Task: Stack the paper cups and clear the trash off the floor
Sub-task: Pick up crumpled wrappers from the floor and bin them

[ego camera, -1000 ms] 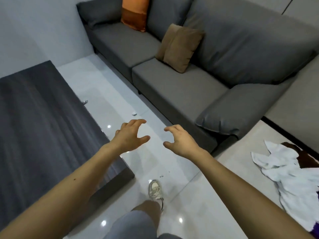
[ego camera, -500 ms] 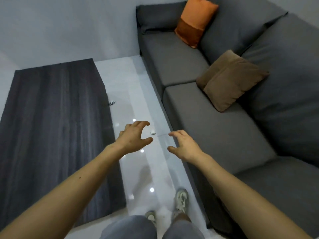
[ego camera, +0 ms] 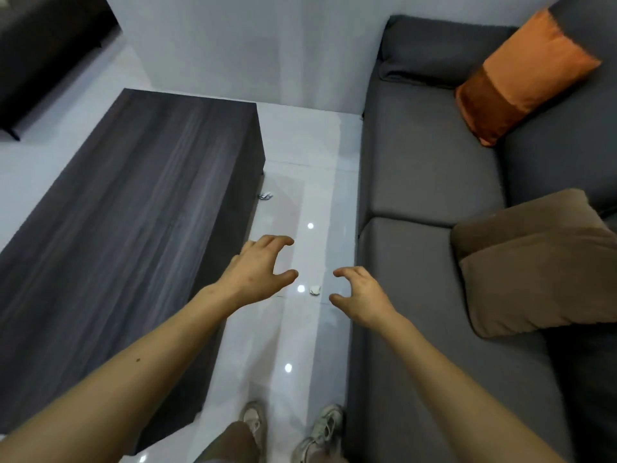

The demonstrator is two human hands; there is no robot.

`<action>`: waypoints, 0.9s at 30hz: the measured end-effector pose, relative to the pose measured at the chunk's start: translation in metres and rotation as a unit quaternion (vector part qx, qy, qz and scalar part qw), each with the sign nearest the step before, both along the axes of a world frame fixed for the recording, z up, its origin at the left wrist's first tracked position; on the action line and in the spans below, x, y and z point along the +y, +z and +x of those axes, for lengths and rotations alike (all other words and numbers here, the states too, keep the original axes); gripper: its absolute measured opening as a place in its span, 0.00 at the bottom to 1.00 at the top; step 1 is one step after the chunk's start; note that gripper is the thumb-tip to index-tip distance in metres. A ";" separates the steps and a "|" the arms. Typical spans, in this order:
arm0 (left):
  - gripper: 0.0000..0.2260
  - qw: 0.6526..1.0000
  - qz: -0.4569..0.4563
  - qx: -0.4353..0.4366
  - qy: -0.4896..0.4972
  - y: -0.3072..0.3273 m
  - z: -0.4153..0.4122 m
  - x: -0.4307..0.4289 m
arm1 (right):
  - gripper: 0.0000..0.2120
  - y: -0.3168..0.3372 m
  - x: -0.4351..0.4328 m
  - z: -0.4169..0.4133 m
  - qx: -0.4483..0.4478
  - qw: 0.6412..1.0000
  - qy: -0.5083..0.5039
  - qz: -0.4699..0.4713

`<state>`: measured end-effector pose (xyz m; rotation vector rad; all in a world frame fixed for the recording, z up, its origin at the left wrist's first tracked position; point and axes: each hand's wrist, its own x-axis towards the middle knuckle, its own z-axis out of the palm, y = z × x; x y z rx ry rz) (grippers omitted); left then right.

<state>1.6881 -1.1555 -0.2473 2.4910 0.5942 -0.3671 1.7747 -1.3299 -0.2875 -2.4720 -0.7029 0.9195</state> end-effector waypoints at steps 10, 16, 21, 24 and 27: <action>0.25 0.998 -0.018 0.016 -0.052 -0.099 0.052 0.043 | 0.23 -0.100 0.037 0.035 0.018 0.998 -0.055 0.012; 0.25 0.997 -0.005 0.011 -0.074 -0.241 0.088 0.059 | 0.23 -0.247 0.056 0.057 0.020 0.998 -0.066 -0.002; 0.25 0.997 0.001 0.001 -0.072 -0.408 0.125 0.062 | 0.25 -0.416 0.075 0.084 0.001 0.994 -0.105 0.002; 0.26 0.998 0.001 -0.014 -0.063 -0.504 0.139 0.066 | 0.26 -0.514 0.086 0.099 -0.016 0.993 -0.116 0.003; 0.26 0.998 -0.010 -0.017 -0.052 -0.579 0.146 0.076 | 0.28 -0.594 0.092 0.115 -0.029 0.994 -0.102 -0.005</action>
